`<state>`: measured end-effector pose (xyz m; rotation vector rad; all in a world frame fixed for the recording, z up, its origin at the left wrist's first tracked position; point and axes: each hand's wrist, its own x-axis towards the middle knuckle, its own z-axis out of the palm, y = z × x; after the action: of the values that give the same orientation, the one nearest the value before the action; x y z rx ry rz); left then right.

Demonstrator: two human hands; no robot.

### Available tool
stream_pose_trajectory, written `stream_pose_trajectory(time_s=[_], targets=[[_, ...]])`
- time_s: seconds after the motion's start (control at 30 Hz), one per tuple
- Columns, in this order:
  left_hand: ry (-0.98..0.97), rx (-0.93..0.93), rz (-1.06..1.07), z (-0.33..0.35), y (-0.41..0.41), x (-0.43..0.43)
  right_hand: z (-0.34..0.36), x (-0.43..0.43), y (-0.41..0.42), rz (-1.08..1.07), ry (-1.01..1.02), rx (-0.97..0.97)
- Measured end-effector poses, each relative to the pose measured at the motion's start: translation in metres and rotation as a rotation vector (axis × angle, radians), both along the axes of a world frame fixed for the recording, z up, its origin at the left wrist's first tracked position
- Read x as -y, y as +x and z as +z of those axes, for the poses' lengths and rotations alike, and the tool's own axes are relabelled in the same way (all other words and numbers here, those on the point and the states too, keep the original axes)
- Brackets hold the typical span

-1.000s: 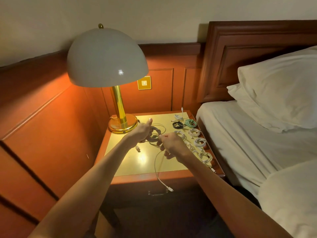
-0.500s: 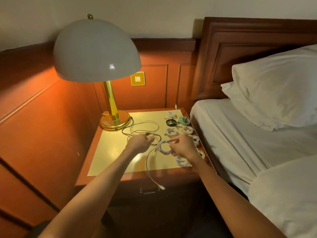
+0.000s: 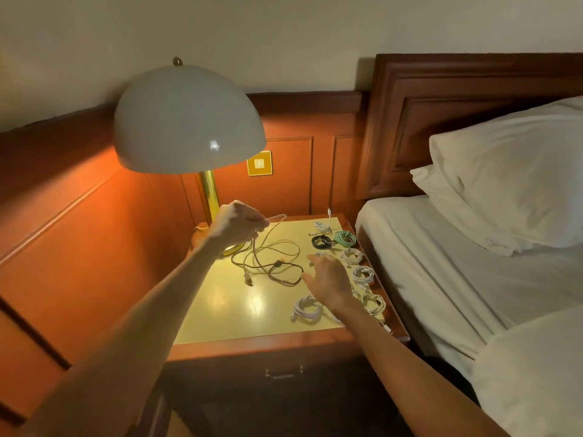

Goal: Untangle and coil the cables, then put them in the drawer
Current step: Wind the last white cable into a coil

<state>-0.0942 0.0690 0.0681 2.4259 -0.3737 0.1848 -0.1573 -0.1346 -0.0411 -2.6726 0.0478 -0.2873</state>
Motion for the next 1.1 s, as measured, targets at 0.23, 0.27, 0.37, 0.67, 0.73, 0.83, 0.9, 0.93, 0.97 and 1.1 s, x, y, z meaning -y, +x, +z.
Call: stream_pose_trajectory(time_s=[0.23,0.27,0.37,0.67,0.73,0.83,0.9,0.93,0.97,1.1], targets=[[-0.152,0.277,-0.076,0.091,-0.006,-0.018,0.103,-0.020,0.059,0.205,0.643,0.111],[-0.184,0.297,-0.067,0.097,-0.007,-0.021,0.114,-0.024,0.069,0.245,0.670,0.049],[-0.318,0.301,-0.045,0.107,-0.013,-0.032,0.139,-0.039,0.086,0.270,0.632,-0.029],[-0.481,0.179,-0.064,0.128,-0.035,-0.088,0.260,-0.065,0.077,0.300,0.478,0.600],[-0.570,0.163,-0.054,0.137,-0.042,-0.093,0.299,-0.075,0.061,0.307,0.421,0.712],[-0.671,0.184,-0.036,0.152,-0.057,-0.095,0.345,-0.083,0.019,0.348,0.341,0.723],[-0.664,0.202,-0.040,0.157,-0.069,-0.100,0.360,-0.080,-0.012,0.406,0.277,0.613],[-0.647,0.199,-0.055,0.158,-0.075,-0.104,0.362,-0.076,-0.028,0.417,0.260,0.548],[-0.628,0.188,-0.078,0.157,-0.082,-0.108,0.361,-0.070,-0.043,0.414,0.233,0.485],[-0.508,0.138,-0.197,0.152,-0.113,-0.113,0.332,-0.044,-0.101,0.413,0.088,0.230]])
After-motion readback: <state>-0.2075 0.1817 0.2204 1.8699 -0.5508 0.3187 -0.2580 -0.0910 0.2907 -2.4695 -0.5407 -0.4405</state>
